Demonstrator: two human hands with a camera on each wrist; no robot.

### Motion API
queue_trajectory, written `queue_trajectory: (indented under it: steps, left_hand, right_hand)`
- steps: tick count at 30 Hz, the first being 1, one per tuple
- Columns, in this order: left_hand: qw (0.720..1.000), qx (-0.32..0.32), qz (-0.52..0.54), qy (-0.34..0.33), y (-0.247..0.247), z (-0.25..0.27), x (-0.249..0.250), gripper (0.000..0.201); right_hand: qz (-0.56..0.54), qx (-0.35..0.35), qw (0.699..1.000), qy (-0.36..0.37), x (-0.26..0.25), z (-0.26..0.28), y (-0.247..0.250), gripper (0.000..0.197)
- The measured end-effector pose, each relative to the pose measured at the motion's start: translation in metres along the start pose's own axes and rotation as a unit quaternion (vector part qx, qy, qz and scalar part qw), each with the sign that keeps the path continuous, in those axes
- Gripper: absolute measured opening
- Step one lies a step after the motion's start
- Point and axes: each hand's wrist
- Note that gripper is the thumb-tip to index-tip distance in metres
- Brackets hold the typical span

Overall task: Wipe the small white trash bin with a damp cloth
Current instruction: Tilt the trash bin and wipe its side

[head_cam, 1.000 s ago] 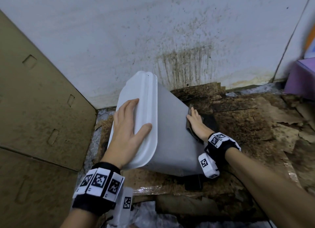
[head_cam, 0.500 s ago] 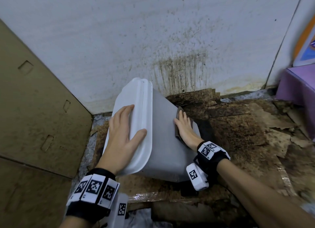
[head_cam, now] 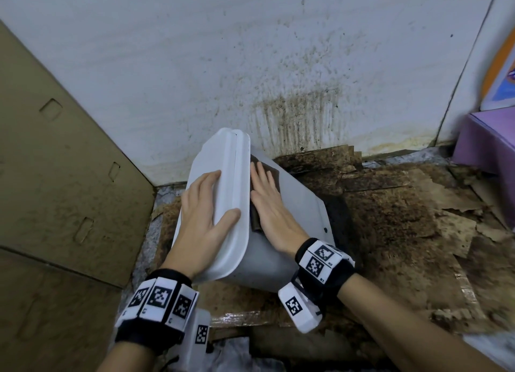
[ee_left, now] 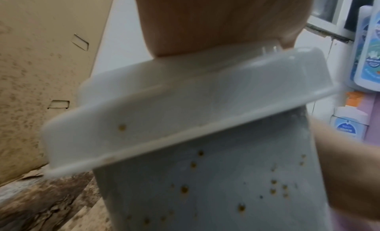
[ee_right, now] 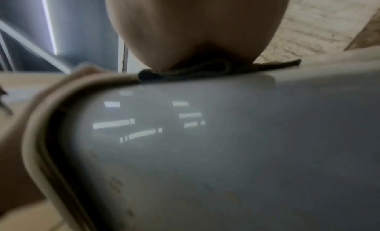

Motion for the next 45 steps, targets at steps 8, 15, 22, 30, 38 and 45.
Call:
queue_trajectory:
  steps: [8, 15, 22, 30, 38, 45]
  left_hand:
    - [1.000, -0.004, 0.006, 0.006, 0.002, 0.004, -0.005, 0.079]
    - [1.000, -0.005, 0.005, 0.005, 0.000, 0.004, -0.001, 0.080]
    - [1.000, 0.006, -0.012, 0.010, 0.000, 0.004, -0.002, 0.080]
    - [1.000, 0.008, -0.009, 0.005, -0.004, 0.001, 0.001, 0.083]
    - [1.000, 0.012, -0.013, 0.001, -0.004, 0.001, 0.001, 0.083]
    - [1.000, 0.004, -0.007, 0.001, -0.005, 0.001, 0.002, 0.083]
  right_hand:
    - [0.055, 0.053, 0.997, -0.015, 0.063, 0.026, -0.010, 0.051]
    - [0.010, 0.094, 0.986, -0.137, 0.119, 0.071, -0.012, 0.047]
    - [0.024, 0.106, 0.980, -0.167, 0.080, 0.065, -0.028, 0.050]
    - [0.023, 0.122, 0.992, -0.017, -0.008, 0.068, -0.056, 0.052]
    - [0.070, 0.146, 0.987, -0.007, 0.058, 0.093, -0.044, 0.054]
    - [-0.024, 0.161, 0.976, -0.146, 0.119, 0.126, -0.043, 0.056]
Point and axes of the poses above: each hand's wrist, its own z-axis away from the middle knuckle, its own y-axis out of the back of the hand, x = y × z, and after that the axes turned 12 degrees about -x, right-handed
